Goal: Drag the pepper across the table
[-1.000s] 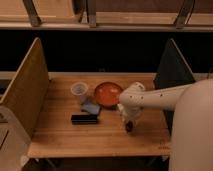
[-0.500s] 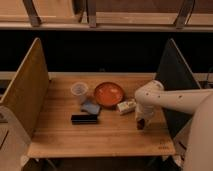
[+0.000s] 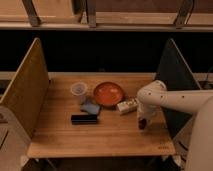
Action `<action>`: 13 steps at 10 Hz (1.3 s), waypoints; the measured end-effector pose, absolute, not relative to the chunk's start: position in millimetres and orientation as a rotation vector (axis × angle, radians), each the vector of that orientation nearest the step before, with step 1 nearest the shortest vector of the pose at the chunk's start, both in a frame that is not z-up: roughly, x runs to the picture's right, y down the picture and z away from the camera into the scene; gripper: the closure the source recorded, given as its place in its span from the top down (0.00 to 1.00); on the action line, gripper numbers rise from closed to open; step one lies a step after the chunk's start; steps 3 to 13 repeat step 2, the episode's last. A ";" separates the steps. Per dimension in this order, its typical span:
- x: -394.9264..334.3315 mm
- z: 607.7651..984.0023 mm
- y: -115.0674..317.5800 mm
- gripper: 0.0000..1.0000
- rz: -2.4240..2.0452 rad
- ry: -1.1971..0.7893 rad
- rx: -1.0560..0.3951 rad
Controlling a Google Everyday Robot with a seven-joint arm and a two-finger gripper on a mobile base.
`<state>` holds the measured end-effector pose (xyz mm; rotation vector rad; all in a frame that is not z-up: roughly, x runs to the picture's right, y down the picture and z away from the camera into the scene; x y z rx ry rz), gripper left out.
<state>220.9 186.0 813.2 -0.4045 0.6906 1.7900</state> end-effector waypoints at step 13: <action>219.1 813.6 185.4 0.54 1.787 0.690 -0.405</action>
